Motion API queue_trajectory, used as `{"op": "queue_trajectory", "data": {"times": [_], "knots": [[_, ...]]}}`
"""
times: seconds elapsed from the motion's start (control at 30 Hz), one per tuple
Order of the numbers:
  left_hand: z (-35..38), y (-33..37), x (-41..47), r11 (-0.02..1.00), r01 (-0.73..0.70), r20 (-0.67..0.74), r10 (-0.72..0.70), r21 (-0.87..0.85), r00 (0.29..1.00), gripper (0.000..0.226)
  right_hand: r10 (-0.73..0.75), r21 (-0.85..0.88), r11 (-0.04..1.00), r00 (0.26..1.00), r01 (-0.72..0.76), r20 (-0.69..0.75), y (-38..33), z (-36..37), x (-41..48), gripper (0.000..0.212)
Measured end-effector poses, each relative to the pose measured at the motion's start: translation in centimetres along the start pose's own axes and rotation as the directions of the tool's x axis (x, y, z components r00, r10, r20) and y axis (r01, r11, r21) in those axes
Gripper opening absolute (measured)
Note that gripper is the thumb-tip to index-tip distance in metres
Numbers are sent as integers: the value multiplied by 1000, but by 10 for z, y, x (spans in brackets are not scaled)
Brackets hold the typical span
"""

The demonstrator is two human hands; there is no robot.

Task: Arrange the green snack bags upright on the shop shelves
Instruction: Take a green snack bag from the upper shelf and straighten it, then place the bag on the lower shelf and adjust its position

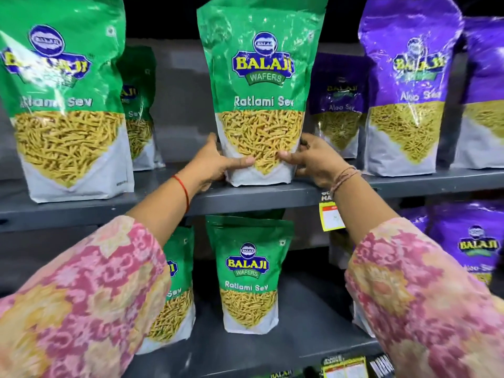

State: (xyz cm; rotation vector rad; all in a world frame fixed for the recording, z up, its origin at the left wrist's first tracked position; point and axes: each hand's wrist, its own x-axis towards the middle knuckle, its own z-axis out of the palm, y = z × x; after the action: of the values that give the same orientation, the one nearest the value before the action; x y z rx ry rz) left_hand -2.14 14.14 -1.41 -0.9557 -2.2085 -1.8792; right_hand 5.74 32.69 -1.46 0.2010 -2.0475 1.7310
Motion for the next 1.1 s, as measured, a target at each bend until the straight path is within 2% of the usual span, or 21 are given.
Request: {"op": "queue_trajectory", "data": {"times": [0.07,0.2,0.33,0.43,0.5,0.53,0.6,0.63,0.67,0.7,0.73,0.77,0.8,0.87,0.93,1.03,1.1], "knots": [[-1,-2,-1,1000,15,0,-15,-2,1000,88,9,5,1000,1000,-9,12,2,0,-1,32],[-2,-1,-2,999,35,30,-36,10,999,111,23,11,1000,1000,-23,21,3,-2,0,37],[-2,-1,-2,999,38,70,-37,-5,997,117,43,18,999,999,-43,1,4,-1,-1,45],[1,2,-9,995,25,78,-33,98,996,94,4,-29,1000,999,-6,-39,4,1,-4,54],[-2,5,-26,979,-99,-94,117,176,989,63,-169,-178,975,960,130,-223,6,8,-15,75],[-6,3,-43,963,-204,-246,244,178,938,44,-319,-282,933,880,225,-352,10,17,-27,78],[-15,-13,-88,898,-399,-516,435,186,738,15,-581,-413,812,641,412,-502,27,45,-61,63],[-20,-31,-115,881,-408,-591,465,238,660,12,-632,-408,775,586,483,-508,43,64,-82,53],[-23,-57,-145,895,-348,-625,445,280,641,13,-633,-367,774,617,516,-467,65,86,-104,46],[-27,-88,-175,923,-258,-642,383,285,664,14,-585,-307,811,713,499,-386,91,109,-124,41],[-30,-121,-202,958,-146,-650,274,245,708,17,-488,-267,867,825,420,-285,116,130,-144,37],[-34,-156,-227,983,-6,-654,127,185,746,20,-342,-234,925,923,298,-178,141,151,-160,34],[-39,-189,-246,983,133,-649,-21,124,760,25,-176,-196,968,981,157,-85,164,169,-169,36],[-56,-241,-264,940,339,-624,-237,47,745,33,114,-134,985,992,-107,48,204,198,-165,47],[-75,-271,-261,872,489,-567,-401,5,720,56,298,-70,954,948,-291,114,227,222,-147,72],[-99,-303,-237,808,583,-469,-483,86,739,89,397,-19,917,904,-399,159,257,253,-118,106],[-108,-313,-220,830,553,-393,-487,69,780,93,425,-34,905,895,-424,137,275,260,-101,113]]}}
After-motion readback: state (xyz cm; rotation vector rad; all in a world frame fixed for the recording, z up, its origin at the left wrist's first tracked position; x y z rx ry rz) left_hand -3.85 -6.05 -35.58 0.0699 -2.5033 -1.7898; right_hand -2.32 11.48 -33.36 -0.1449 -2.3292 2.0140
